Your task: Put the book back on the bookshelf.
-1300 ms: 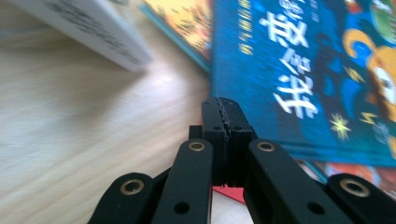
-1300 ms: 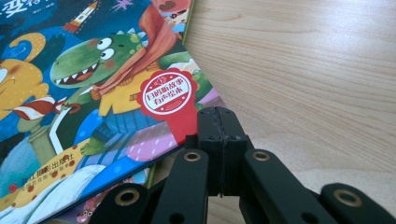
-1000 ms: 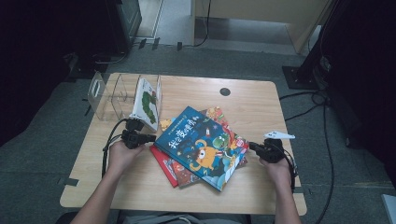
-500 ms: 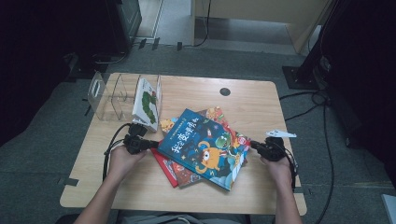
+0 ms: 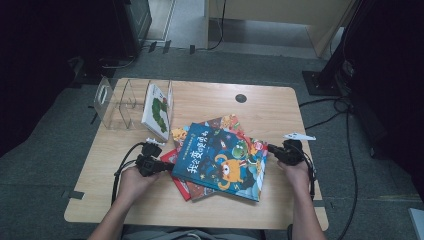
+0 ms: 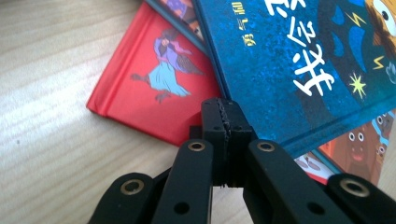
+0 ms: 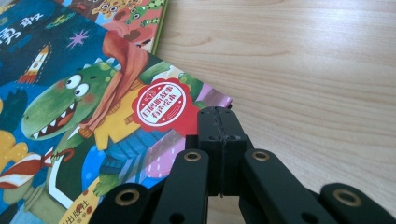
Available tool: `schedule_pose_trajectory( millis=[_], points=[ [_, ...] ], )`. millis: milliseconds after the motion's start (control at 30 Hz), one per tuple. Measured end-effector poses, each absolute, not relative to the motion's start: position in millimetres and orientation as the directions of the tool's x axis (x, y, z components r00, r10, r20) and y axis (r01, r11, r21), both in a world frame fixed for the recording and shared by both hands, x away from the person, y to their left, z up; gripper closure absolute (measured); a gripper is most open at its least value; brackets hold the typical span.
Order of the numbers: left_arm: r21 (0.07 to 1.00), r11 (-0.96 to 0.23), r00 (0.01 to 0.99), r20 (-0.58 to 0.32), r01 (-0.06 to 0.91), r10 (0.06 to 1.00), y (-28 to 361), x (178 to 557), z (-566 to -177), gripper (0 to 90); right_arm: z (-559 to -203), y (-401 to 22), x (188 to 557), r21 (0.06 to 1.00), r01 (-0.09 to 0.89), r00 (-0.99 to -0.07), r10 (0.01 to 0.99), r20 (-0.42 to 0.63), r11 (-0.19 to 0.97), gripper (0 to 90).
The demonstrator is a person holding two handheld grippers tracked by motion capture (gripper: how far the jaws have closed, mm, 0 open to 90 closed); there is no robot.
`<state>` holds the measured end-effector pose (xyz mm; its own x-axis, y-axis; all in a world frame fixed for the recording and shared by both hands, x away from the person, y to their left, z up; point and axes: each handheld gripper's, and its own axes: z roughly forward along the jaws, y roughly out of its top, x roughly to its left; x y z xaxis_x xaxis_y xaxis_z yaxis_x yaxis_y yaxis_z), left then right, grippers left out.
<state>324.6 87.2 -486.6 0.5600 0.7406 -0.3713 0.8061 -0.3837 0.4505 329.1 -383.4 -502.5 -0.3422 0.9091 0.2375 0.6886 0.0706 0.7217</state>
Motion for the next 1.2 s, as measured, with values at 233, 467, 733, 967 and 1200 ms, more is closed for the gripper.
schedule_pose_trajectory(
  millis=[233,467,733,967,1200],
  points=[
    [0.461,-0.338,0.529,-0.388,0.821,0.755,96.6,324.3,-481.8,86.6,-502.7,-376.4,338.2,0.723,0.687,-0.354,0.904,0.24,0.077,90.0],
    [0.471,-0.288,0.494,-0.405,0.834,0.769,109.2,329.1,-476.4,84.7,-503.9,-368.5,345.7,0.73,0.678,-0.376,0.894,0.243,0.087,90.0],
    [0.468,-0.289,0.5,-0.428,0.835,0.753,109.4,336.3,-476.3,73.2,-503.5,-367.2,344.9,0.722,0.684,-0.392,0.886,0.247,0.102,90.0],
    [0.479,-0.288,0.51,-0.437,0.829,0.741,107.5,345.1,-475.1,60.8,-500.7,-368.1,332.8,0.738,0.665,-0.407,0.885,0.226,0.117,90.0],
    [0.478,-0.281,0.503,-0.437,0.832,0.746,102.5,352.4,-476.3,49.0,-499.9,-367.5,322.5,0.738,0.66,-0.418,0.884,0.21,0.137,89.8]
  ],
)
